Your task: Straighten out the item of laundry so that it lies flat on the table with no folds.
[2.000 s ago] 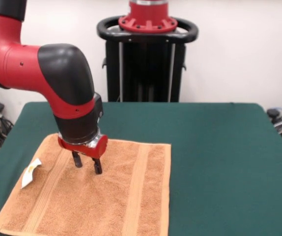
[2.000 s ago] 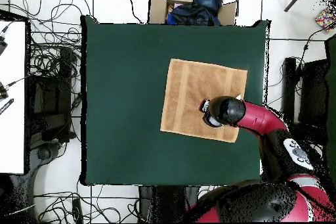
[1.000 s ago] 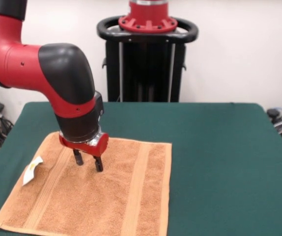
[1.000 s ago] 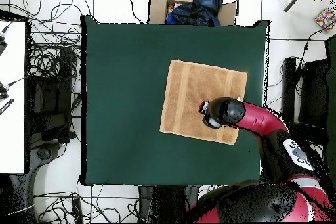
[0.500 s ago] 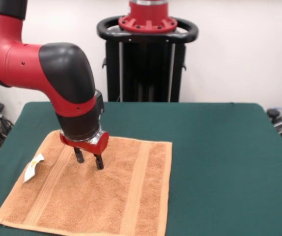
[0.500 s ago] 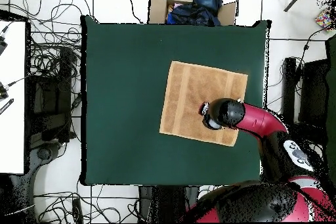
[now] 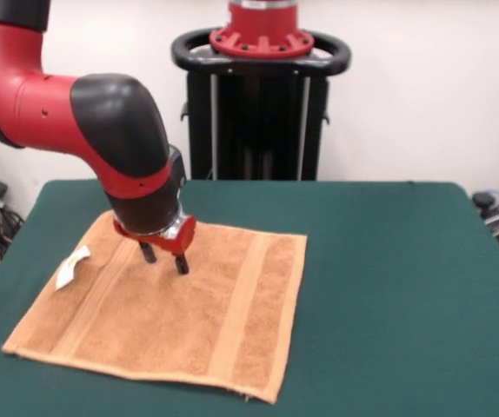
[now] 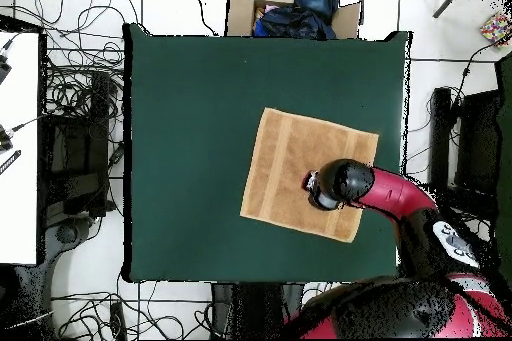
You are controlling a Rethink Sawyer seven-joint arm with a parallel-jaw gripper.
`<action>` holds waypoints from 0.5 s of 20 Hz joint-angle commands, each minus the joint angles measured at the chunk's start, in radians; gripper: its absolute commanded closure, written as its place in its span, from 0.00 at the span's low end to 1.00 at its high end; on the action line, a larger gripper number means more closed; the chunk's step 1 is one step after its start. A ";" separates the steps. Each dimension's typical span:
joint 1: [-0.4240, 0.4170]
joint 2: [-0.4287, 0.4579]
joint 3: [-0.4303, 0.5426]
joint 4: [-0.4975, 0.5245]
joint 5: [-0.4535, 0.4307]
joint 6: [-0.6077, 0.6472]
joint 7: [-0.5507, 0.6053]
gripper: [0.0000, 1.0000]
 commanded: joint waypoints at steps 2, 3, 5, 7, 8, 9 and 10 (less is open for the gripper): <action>-0.014 0.197 -0.092 0.230 -0.149 0.227 -0.134 0.00; -0.013 0.194 -0.088 0.229 -0.155 0.208 -0.130 0.00; -0.024 0.154 -0.067 0.267 -0.204 0.031 -0.119 0.00; -0.022 0.084 -0.053 0.329 -0.328 -0.354 -0.058 0.00; -0.007 0.047 -0.061 0.357 -0.357 -0.474 -0.014 0.00; 0.022 0.017 -0.078 0.372 -0.370 -0.542 0.029 0.00; 0.042 -0.023 -0.087 0.395 -0.375 -0.586 0.058 0.00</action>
